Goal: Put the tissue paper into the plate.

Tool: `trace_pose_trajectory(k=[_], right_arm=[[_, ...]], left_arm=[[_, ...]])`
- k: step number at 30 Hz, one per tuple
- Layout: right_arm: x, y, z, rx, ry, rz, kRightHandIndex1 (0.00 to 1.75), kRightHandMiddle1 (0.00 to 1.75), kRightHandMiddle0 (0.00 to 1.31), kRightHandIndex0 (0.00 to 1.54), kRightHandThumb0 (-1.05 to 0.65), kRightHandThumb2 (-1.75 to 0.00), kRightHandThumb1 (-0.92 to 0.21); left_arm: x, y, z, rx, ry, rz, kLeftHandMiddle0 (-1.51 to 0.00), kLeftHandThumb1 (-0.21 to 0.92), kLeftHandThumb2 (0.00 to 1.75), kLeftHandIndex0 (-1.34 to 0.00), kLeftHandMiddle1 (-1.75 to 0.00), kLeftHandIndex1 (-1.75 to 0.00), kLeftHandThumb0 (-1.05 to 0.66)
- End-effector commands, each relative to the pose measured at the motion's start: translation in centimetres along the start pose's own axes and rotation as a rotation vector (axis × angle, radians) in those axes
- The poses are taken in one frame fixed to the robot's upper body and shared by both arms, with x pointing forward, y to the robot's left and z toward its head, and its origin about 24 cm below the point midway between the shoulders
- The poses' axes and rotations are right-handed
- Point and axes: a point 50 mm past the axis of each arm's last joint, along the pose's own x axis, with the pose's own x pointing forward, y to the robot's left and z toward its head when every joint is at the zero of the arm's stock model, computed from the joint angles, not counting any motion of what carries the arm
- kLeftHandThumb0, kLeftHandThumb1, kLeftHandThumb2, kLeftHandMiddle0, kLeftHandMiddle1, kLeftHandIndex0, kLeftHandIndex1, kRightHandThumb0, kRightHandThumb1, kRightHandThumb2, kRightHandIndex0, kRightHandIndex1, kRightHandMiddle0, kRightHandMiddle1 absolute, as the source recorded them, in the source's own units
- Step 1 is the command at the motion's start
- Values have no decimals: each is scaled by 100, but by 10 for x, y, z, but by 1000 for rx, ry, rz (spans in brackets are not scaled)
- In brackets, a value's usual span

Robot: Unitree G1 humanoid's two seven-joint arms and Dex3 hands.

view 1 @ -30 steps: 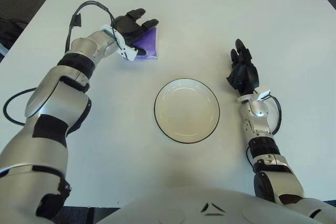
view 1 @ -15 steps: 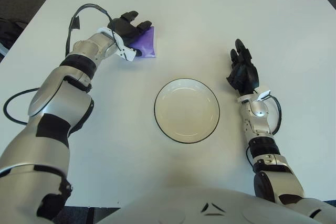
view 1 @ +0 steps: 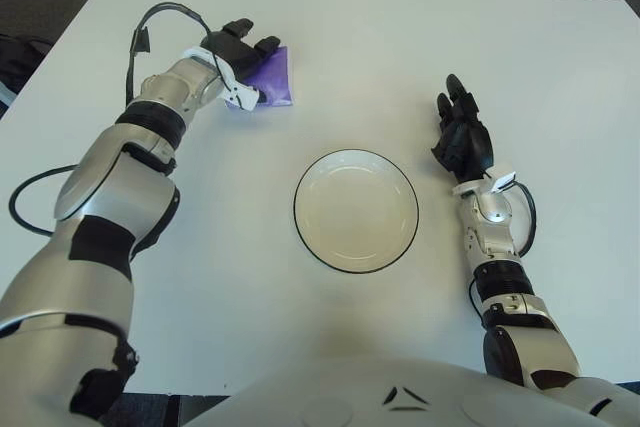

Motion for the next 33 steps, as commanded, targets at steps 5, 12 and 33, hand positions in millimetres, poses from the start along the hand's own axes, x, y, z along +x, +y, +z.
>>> trace_pose_trajectory(k=[5,12,33], right_arm=[[-61,-9,-56,32,311,-59,0,13,0,0,-83,-105,-92],[-62,-9,-56,33,304,-66,0,14,0,0,-82,-104,-92],[-63,-8,-51,23,281,-72,0,11,0,0,-83,-102,-92]], left_arm=[[3,13,-2,9,47,-44,0,92,77,0,0,0,-105],[5,11,0,7,76,-73,0,92,76,0,0,0,-105],[7,7,3,1,85,-140,0,92,71,0,0,0,-105]])
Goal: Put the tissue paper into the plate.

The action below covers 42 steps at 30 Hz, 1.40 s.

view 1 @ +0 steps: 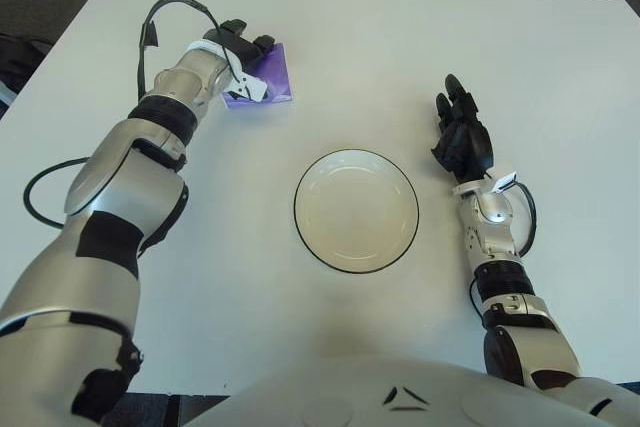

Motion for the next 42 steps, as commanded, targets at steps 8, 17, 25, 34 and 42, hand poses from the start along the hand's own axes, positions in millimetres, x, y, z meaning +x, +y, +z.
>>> trace_pose_trajectory(k=[8,17,25,34,42], right_arm=[[-64,-7,-51,23,292,-80,1,13,0,2,-82,-102,-92],[-65,-7,-49,18,290,-82,1,14,0,3,-82,-102,-92],[-66,-7,-48,17,289,-78,0,13,0,2,-83,-102,-92],[-67,-7,-47,20,294,-75,0,13,0,2,-84,-102,-92],[-68,-8,-48,18,302,-83,0,15,0,2,-83,-103,-92]], left_arm=[[2,-4,0,18,18,-61,0,92,72,0,0,0,-105],[2,-9,2,-10,12,-114,0,92,66,0,0,0,-105],[4,-27,10,-73,3,-217,0,92,55,0,0,0,-105],[4,-60,31,-86,-34,-275,-14,92,38,0,-6,0,-103],[2,-82,43,-54,-73,-252,-47,88,10,0,-12,-103,-87]])
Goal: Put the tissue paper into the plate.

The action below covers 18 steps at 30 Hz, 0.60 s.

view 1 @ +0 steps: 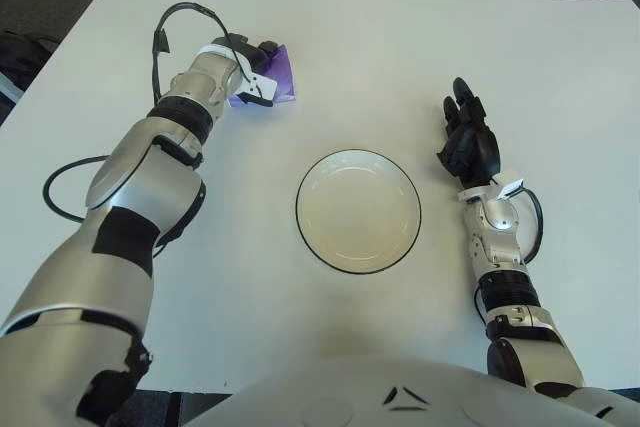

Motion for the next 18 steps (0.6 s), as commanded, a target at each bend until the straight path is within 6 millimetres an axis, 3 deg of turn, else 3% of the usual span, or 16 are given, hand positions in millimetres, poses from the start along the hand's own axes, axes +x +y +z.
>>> trace_pose_trajectory(k=[1,2,4,6,7,10,13,14,16,18], right_arm=[[-58,-7,-50,15,288,-55,1,15,0,3,-82,-104,-92],[-58,-7,-50,13,287,-58,1,15,0,3,-82,-104,-92],[-58,-7,-50,9,287,-61,1,16,0,3,-82,-104,-92],[-59,-7,-49,7,286,-64,1,16,0,3,-82,-104,-92],[-59,-7,-49,7,286,-64,1,17,0,4,-82,-104,-92],[-59,-8,-49,6,282,-67,1,17,0,4,-81,-104,-92],[-59,-8,-49,3,278,-70,1,18,0,4,-81,-104,-92],[-59,-8,-49,3,278,-71,1,18,0,4,-81,-104,-92],[-59,-9,-48,1,277,-73,1,18,0,5,-81,-104,-92],[-59,-9,-48,-1,276,-76,1,19,0,5,-81,-103,-92]], left_arm=[[-1,-74,24,36,-80,-189,-52,86,8,-1,-15,-122,-84],[-2,-82,26,46,-86,-161,-53,86,8,-1,-16,-129,-83],[-4,-92,30,60,-96,-116,-59,82,7,-17,-43,-156,-71],[-5,-96,30,70,-108,-76,-59,79,11,-27,-61,-165,-64],[-6,-98,31,74,-113,-59,-60,67,40,-41,-72,-159,-57],[-8,-101,30,80,-142,-18,-62,51,81,-59,-93,-154,-49],[-10,-107,30,68,-166,-9,-64,47,91,-62,-110,-152,-45],[-10,-107,31,65,-170,-9,-67,44,96,-60,-116,-157,-29],[-11,-107,31,60,-174,-11,-69,41,101,-58,-121,-161,-15],[-11,-108,31,56,-175,-14,-69,34,114,-55,-139,-162,-8]])
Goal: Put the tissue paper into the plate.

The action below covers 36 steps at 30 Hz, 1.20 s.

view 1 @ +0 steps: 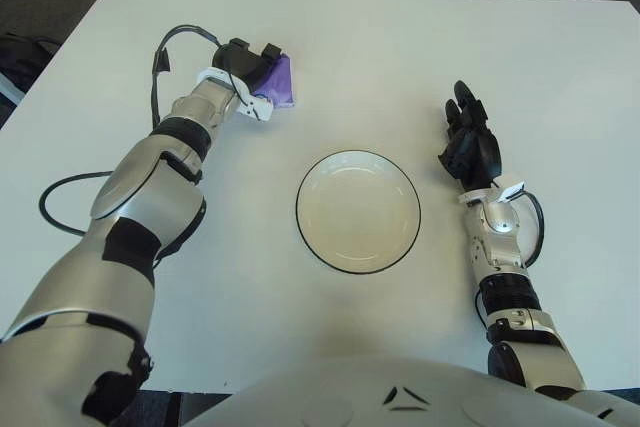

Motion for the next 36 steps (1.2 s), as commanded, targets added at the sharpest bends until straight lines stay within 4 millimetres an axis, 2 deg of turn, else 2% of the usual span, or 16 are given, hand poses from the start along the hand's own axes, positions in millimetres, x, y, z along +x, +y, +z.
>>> trace_pose_trajectory(k=[1,2,5,10,13,15,17,20,24,36], right_arm=[[-54,-8,-47,-4,267,-55,1,19,0,5,-81,-103,-92],[-54,-8,-47,-6,267,-56,1,19,0,5,-81,-103,-92],[-54,-9,-47,-7,268,-58,1,19,0,5,-80,-103,-92],[-54,-9,-47,0,267,-52,1,20,0,5,-80,-103,-92],[-53,-9,-47,9,262,-47,1,19,0,5,-80,-103,-92],[-53,-9,-48,10,260,-46,1,18,0,5,-80,-103,-92],[-53,-9,-48,10,260,-47,1,18,0,6,-81,-103,-92],[-53,-9,-48,7,262,-49,1,19,0,6,-80,-103,-92],[-53,-10,-48,3,263,-51,1,20,0,7,-80,-103,-92],[-53,-10,-50,-2,267,-54,1,24,0,8,-78,-103,-92]], left_arm=[[-26,-73,27,-19,-104,-274,-69,32,119,-54,-146,-163,-6],[-26,-73,28,-26,-100,-277,-69,27,126,-56,-156,-160,-4],[-26,-74,28,-38,-93,-284,-71,21,136,-60,-169,-153,-2],[-26,-75,28,-52,-85,-284,-73,15,140,-70,-174,-141,-2],[-28,-77,27,-50,-82,-279,-73,16,137,-74,-174,-135,-2],[-28,-77,26,-47,-83,-270,-63,20,140,-64,-174,-157,-1],[-29,-77,25,-48,-82,-254,-60,21,141,-60,-175,-165,-1],[-29,-76,23,-63,-75,-229,-69,17,139,-72,-175,-142,-2],[-29,-73,21,-89,-61,-199,-73,13,142,-76,-175,-137,-1],[-11,-13,-1,-221,-54,31,-81,3,155,-78,-175,-144,-1]])
